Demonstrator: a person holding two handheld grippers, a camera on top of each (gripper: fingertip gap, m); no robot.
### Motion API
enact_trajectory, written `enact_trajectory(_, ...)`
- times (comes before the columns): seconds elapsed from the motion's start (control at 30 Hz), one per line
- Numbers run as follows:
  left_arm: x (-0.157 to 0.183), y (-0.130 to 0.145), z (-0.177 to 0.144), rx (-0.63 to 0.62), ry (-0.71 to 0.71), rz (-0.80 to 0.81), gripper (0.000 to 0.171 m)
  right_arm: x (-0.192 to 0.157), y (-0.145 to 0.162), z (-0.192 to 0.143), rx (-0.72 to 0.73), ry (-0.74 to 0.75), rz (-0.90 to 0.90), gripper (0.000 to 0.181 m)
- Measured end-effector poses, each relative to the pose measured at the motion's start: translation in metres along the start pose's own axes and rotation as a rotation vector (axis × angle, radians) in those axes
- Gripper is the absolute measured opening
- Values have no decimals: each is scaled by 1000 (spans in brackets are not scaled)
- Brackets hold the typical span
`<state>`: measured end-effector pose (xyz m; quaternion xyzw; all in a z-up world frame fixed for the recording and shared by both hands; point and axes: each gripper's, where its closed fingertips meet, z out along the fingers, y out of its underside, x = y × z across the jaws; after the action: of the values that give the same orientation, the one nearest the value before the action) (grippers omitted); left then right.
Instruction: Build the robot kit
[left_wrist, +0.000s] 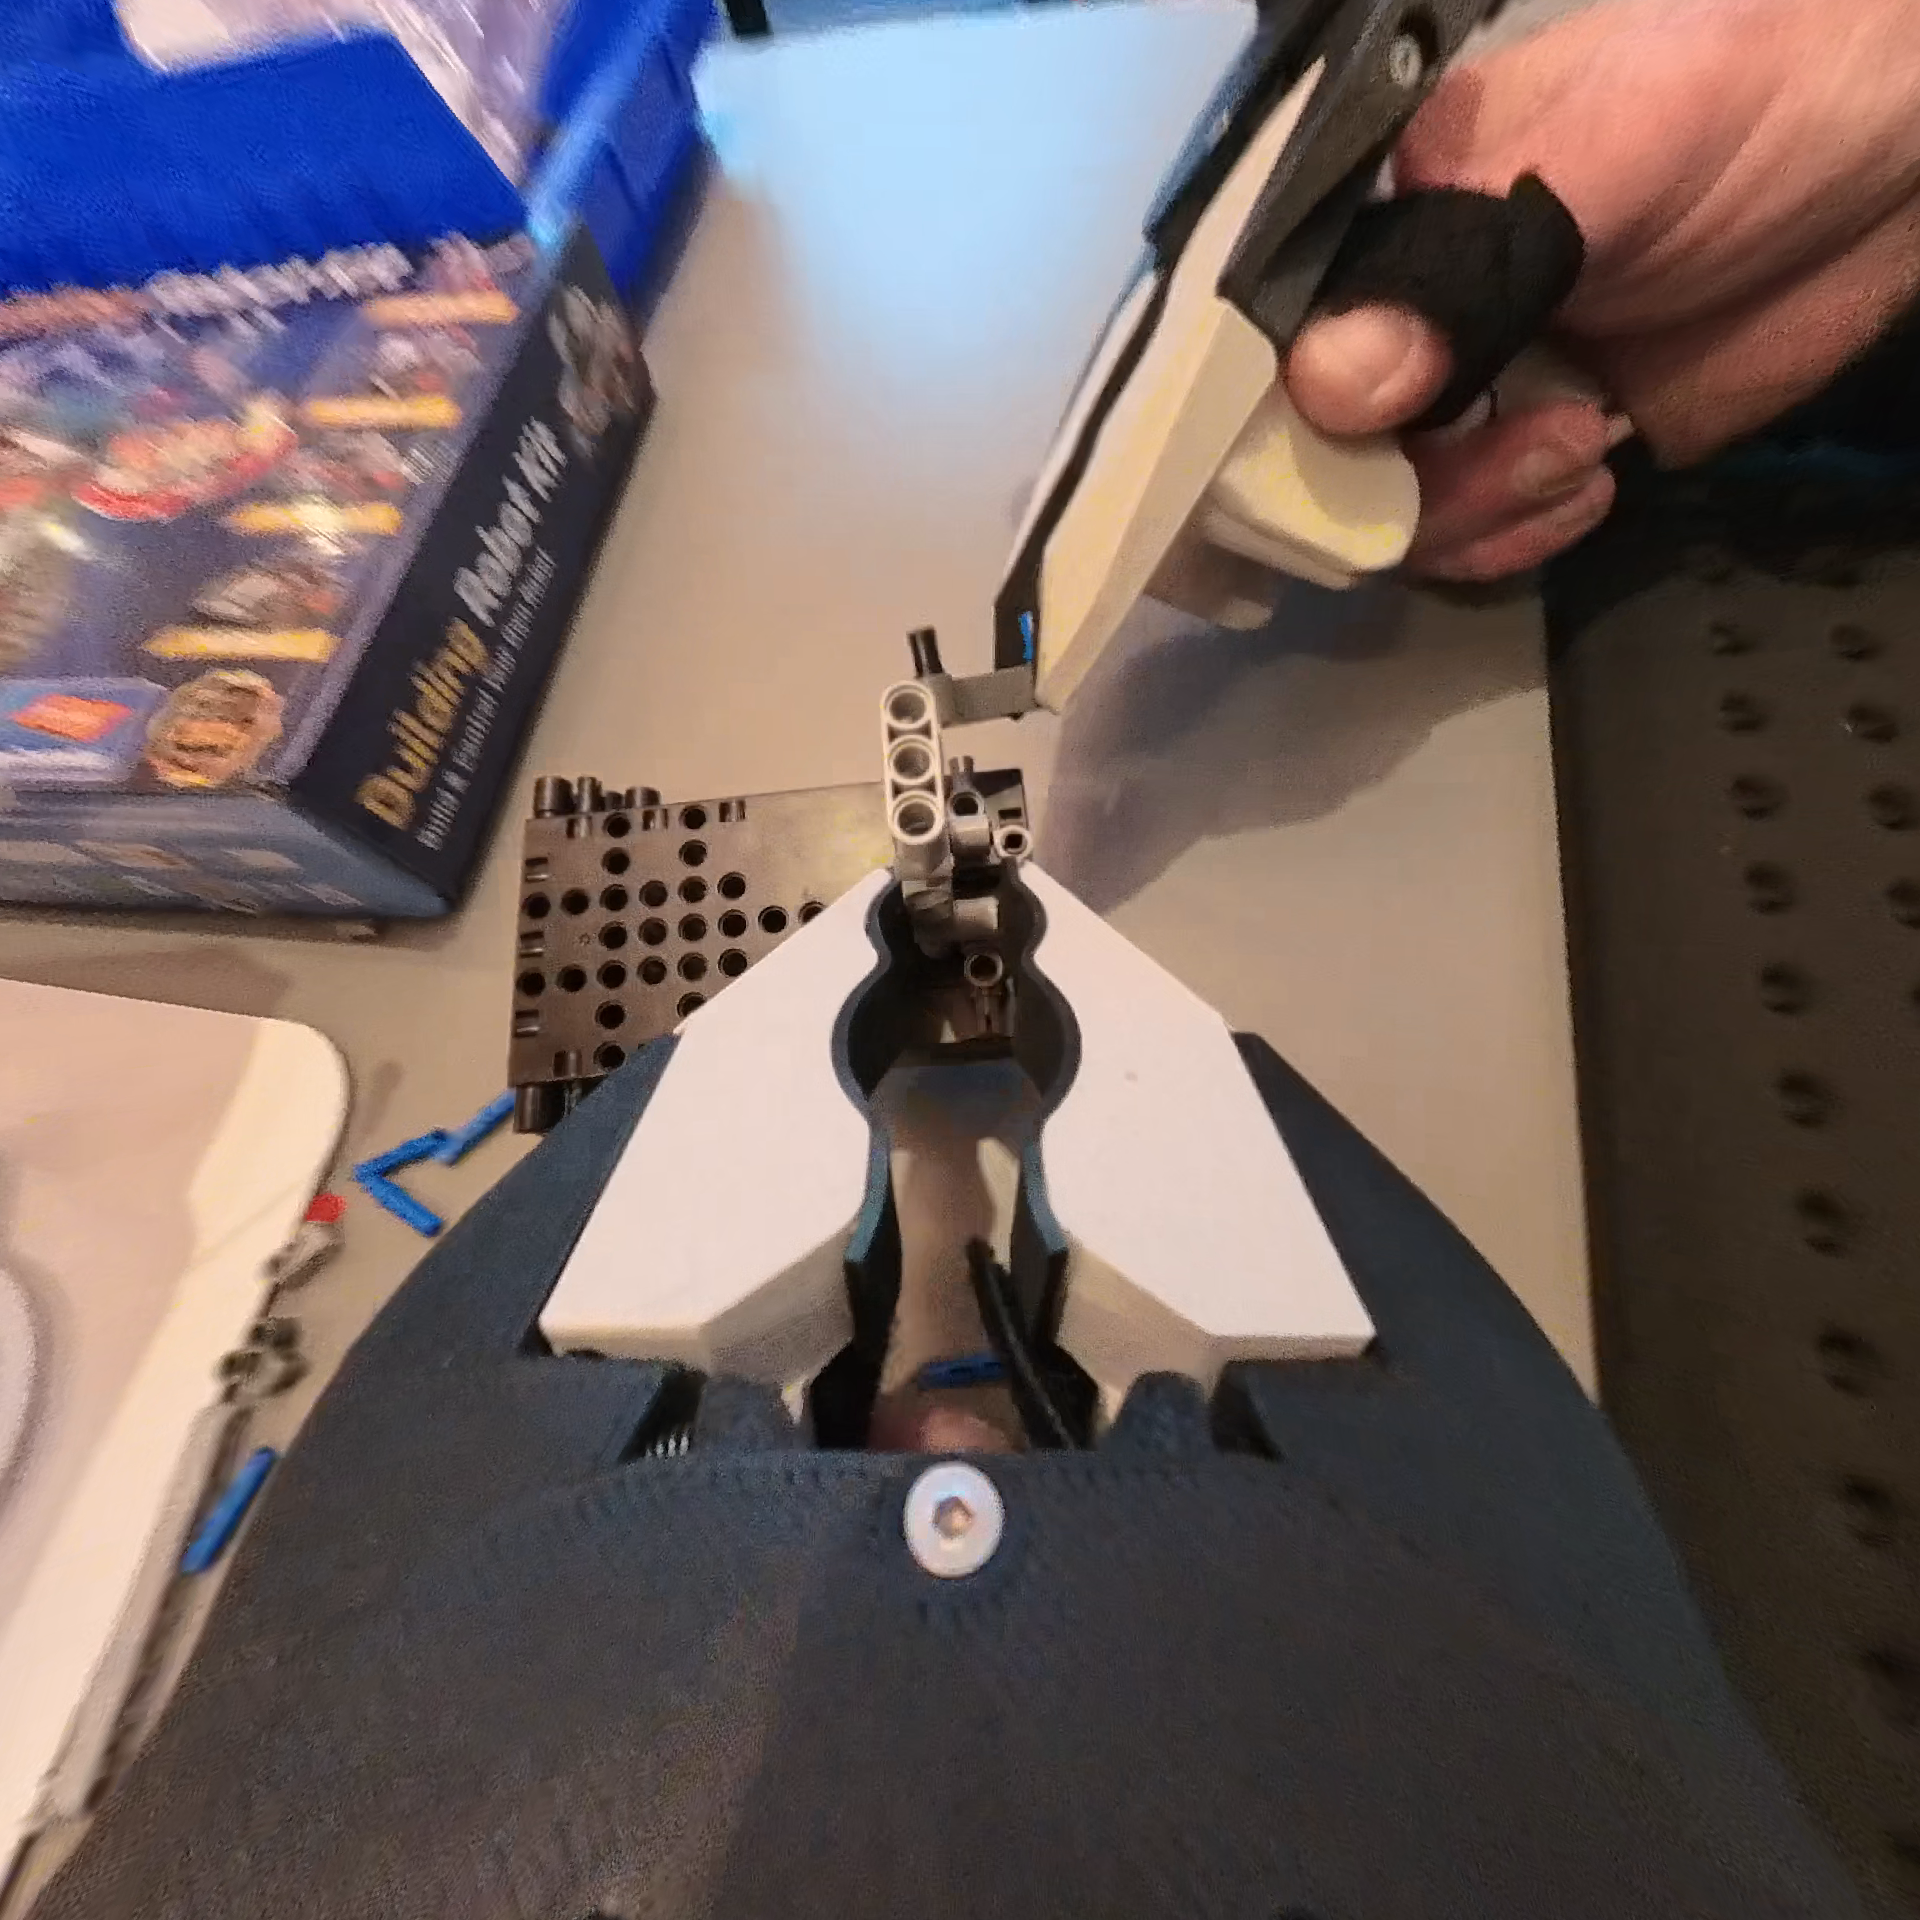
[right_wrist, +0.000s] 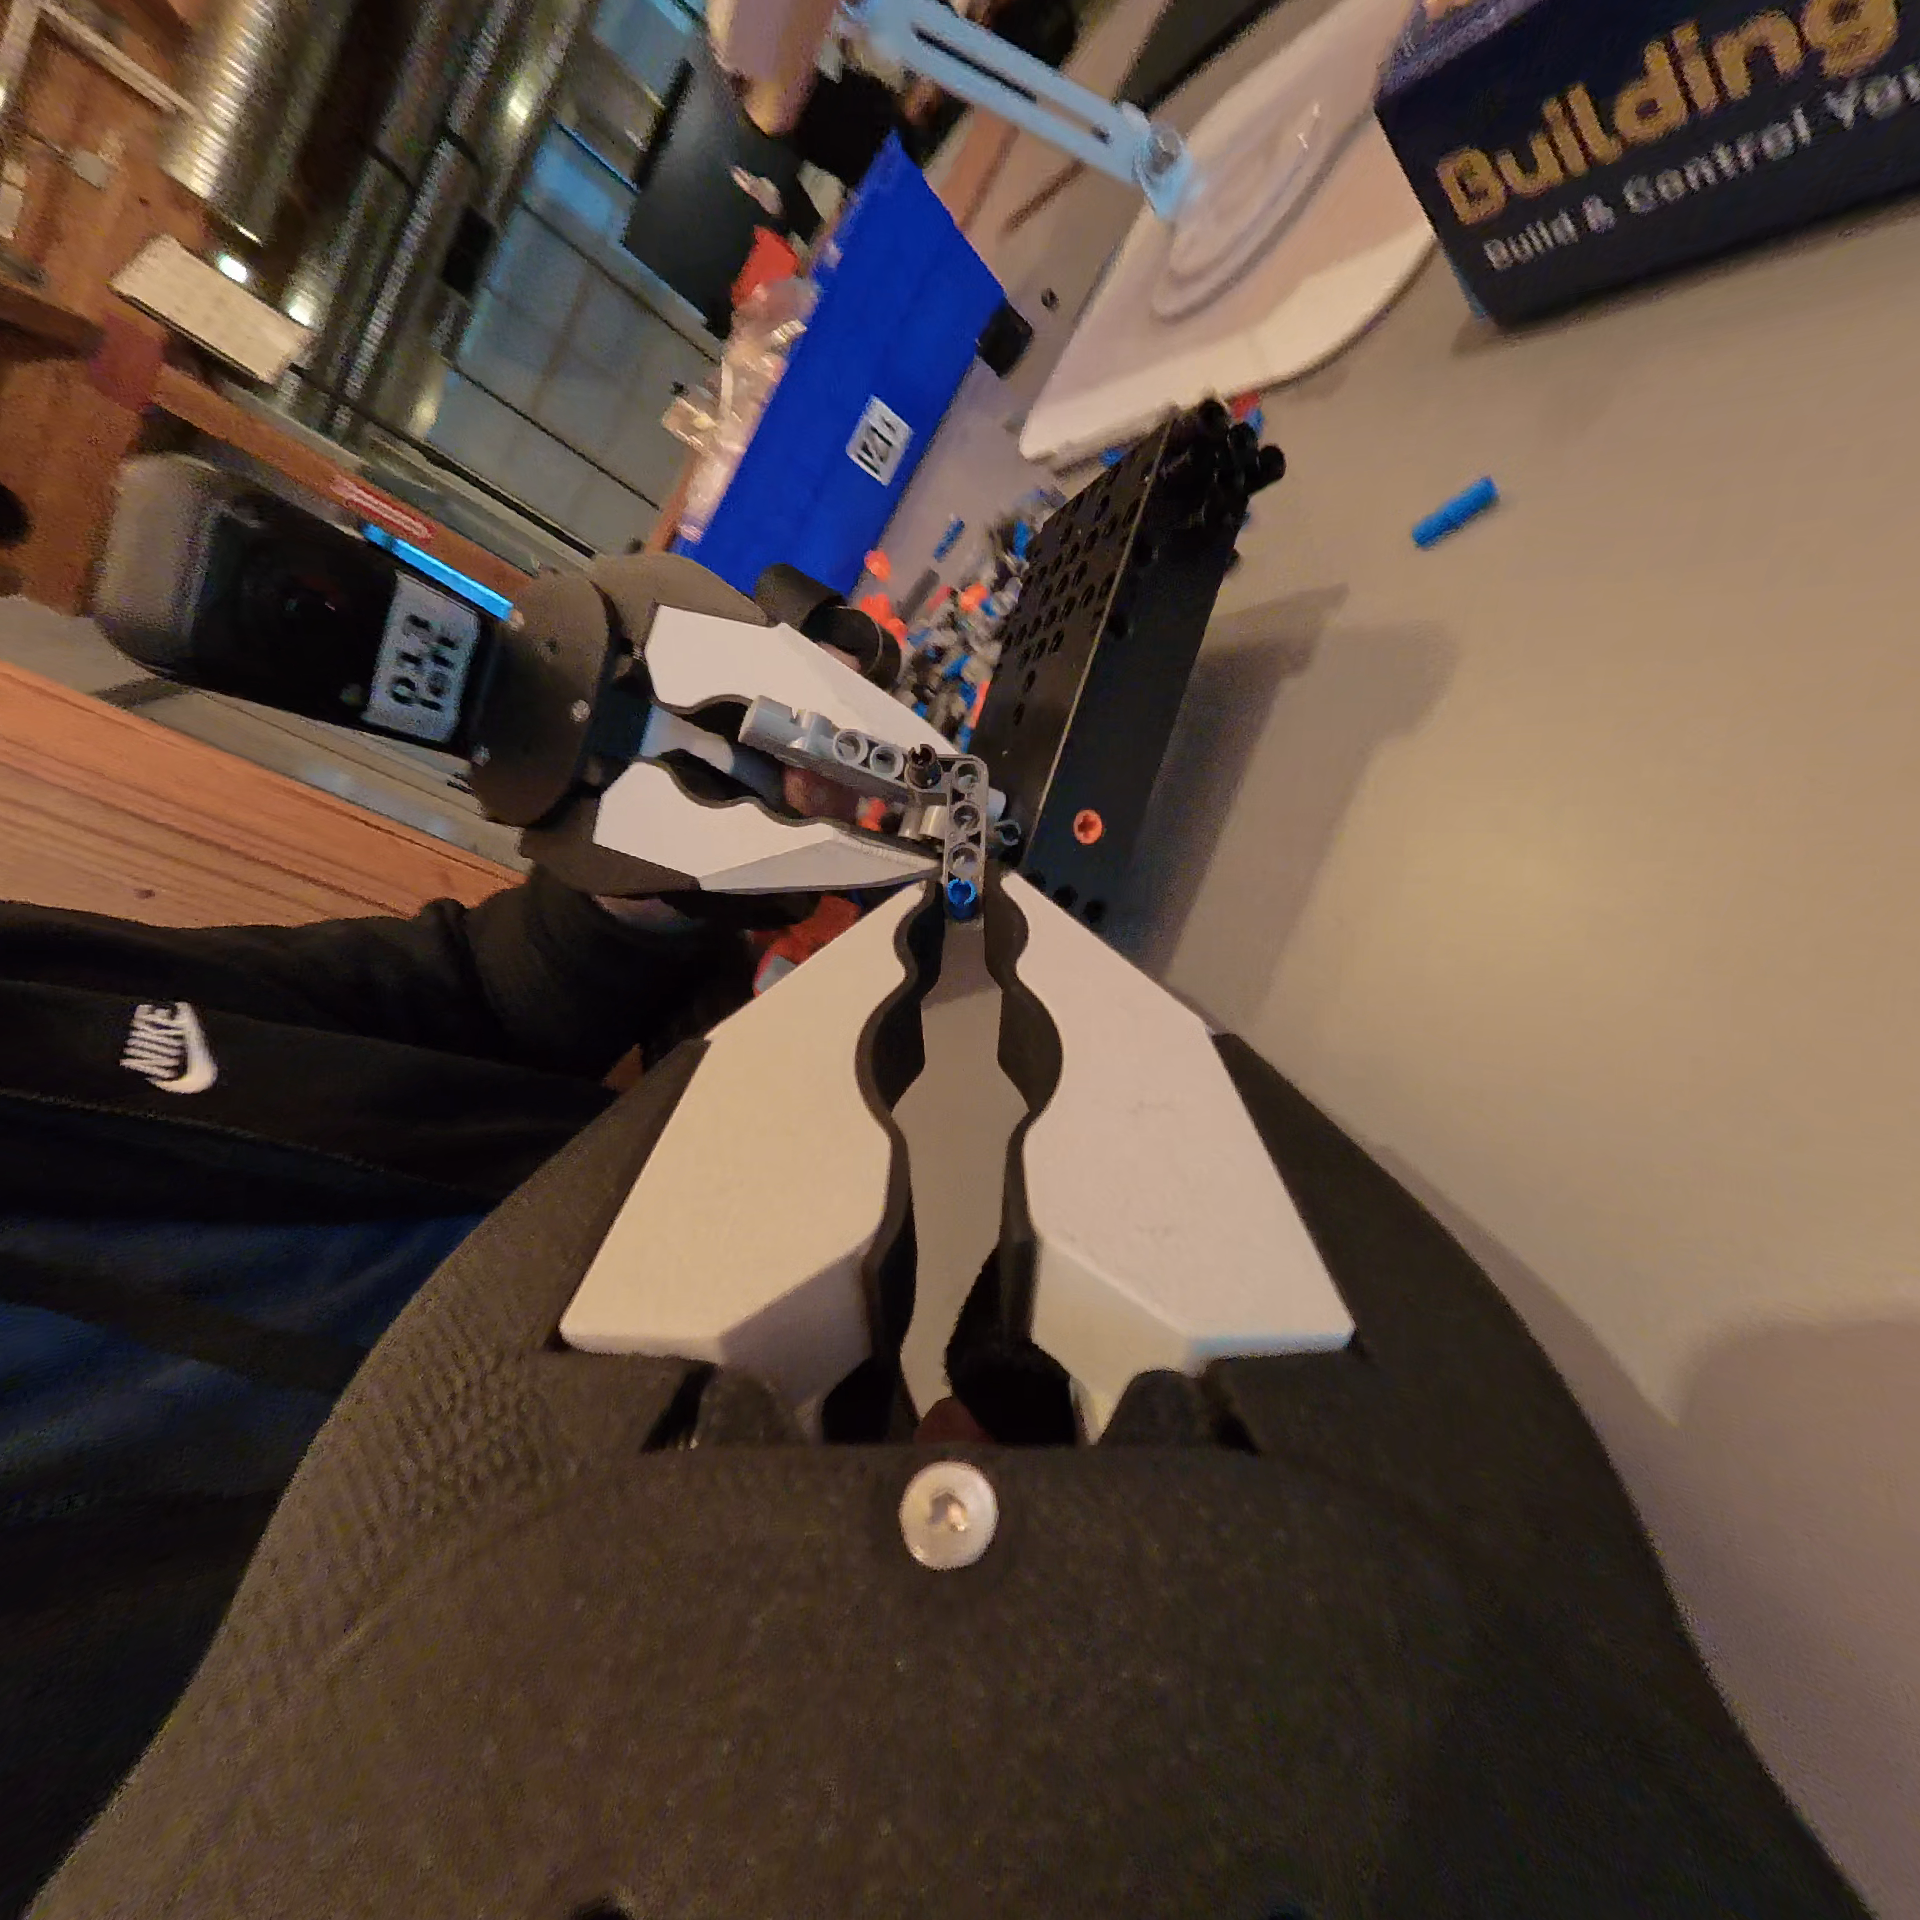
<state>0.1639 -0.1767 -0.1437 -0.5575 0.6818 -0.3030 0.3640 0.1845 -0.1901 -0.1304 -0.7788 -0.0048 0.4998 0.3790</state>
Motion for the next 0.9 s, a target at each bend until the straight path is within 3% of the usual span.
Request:
enact_trajectory(0.2, -2, -28, -17, 162, -115, 170, 14, -22, -17, -5, 112, 2, -121, 5)
enact_trajectory(0.5, 0, -54, -38, 279, -273, 403, 13, -50, -29, -11, 196, -5, -258, 5)
enact_trajectory(0.9, 5, -65, -45, 299, -322, 503, 13, -58, -31, -13, 208, -72, -277, 5)
